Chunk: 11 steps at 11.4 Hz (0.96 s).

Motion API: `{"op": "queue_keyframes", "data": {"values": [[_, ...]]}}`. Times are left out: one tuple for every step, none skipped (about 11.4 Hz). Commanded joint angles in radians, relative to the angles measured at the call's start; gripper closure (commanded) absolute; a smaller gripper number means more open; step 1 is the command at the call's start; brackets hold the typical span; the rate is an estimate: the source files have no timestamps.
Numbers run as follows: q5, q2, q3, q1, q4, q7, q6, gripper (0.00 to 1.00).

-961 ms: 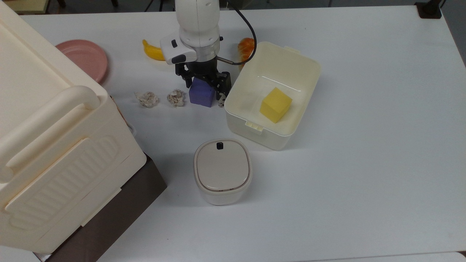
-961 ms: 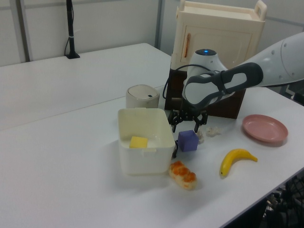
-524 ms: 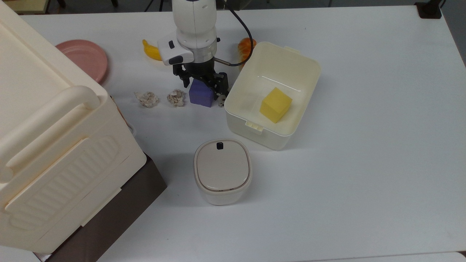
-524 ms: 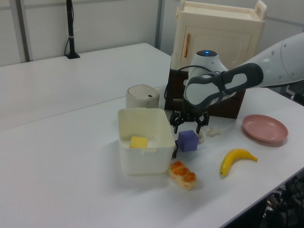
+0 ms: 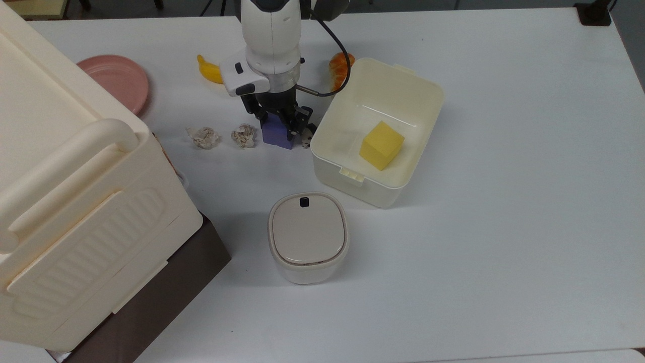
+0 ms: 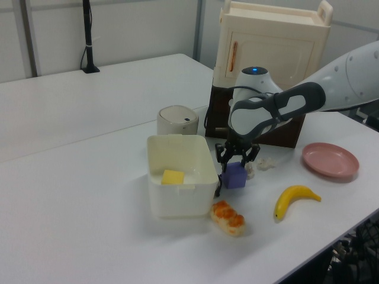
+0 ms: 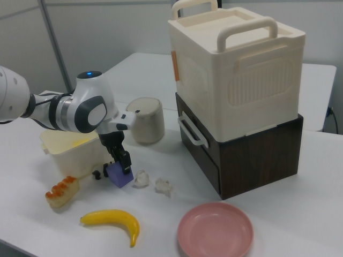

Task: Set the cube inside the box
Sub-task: 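Close the gripper around the purple cube, then lift the purple cube and carry it into the cream box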

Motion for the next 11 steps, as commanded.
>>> {"op": "queue_keyframes", "data": {"values": [[-0.011,-0.012,-0.006,0.008,-0.003,-0.013,-0.014,0.71],[-0.011,-0.015,-0.006,0.008,0.003,-0.011,-0.014,0.71],[-0.003,-0.026,-0.006,0.006,0.035,-0.005,-0.017,0.71],[0.008,-0.041,-0.006,0.003,0.073,-0.001,-0.018,0.71],[0.018,-0.068,-0.008,0.0,0.101,0.002,-0.026,0.71],[0.037,-0.087,-0.008,0.002,0.131,0.004,-0.041,0.71],[0.061,-0.089,-0.008,0.005,0.176,0.009,-0.058,0.71],[0.067,-0.09,-0.006,0.009,0.217,0.016,-0.087,0.71],[0.075,-0.096,-0.005,0.014,0.254,0.018,-0.118,0.71],[0.102,-0.098,0.004,0.019,0.289,0.019,-0.138,0.71],[0.113,-0.104,0.011,0.046,0.306,0.028,-0.144,0.71]]}}
